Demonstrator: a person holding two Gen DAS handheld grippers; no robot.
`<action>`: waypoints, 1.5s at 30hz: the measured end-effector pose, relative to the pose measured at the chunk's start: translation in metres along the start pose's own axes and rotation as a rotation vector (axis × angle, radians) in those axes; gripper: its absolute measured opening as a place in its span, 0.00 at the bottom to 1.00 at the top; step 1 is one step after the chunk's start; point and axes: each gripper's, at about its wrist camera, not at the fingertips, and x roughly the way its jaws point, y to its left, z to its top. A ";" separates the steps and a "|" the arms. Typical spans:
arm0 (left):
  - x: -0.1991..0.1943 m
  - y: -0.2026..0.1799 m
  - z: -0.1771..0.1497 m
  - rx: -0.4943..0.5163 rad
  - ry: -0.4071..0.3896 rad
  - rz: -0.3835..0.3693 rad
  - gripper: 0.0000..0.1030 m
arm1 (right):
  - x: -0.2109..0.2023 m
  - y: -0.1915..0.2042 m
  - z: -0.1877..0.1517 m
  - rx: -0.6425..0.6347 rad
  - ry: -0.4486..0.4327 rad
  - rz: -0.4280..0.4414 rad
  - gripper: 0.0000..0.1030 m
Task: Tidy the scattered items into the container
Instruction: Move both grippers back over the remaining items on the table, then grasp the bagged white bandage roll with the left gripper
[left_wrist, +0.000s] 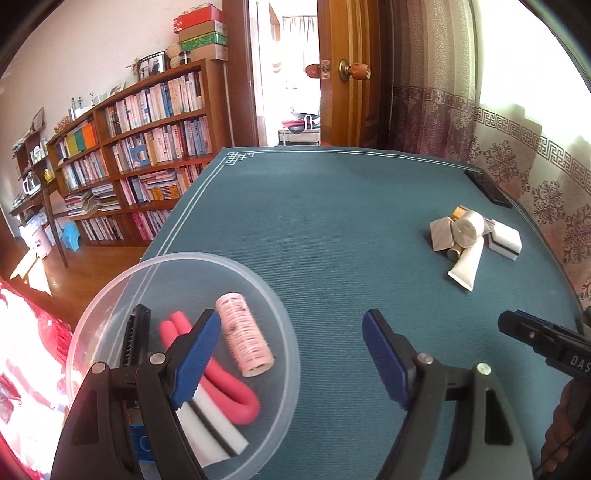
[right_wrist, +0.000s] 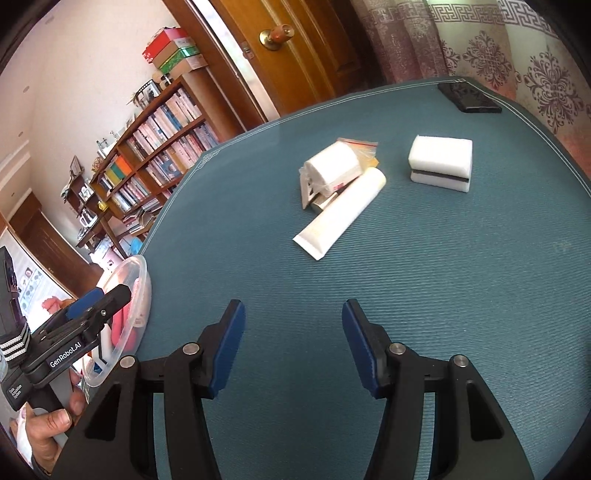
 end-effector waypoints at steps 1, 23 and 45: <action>0.003 -0.005 0.003 0.004 0.005 -0.014 0.80 | -0.001 -0.005 0.001 0.011 -0.001 -0.006 0.57; 0.053 -0.131 0.049 0.167 0.031 -0.225 0.81 | -0.010 -0.076 0.009 0.155 -0.013 -0.064 0.57; 0.116 -0.170 0.080 0.210 0.071 -0.279 0.81 | -0.008 -0.082 0.011 0.108 -0.048 -0.099 0.57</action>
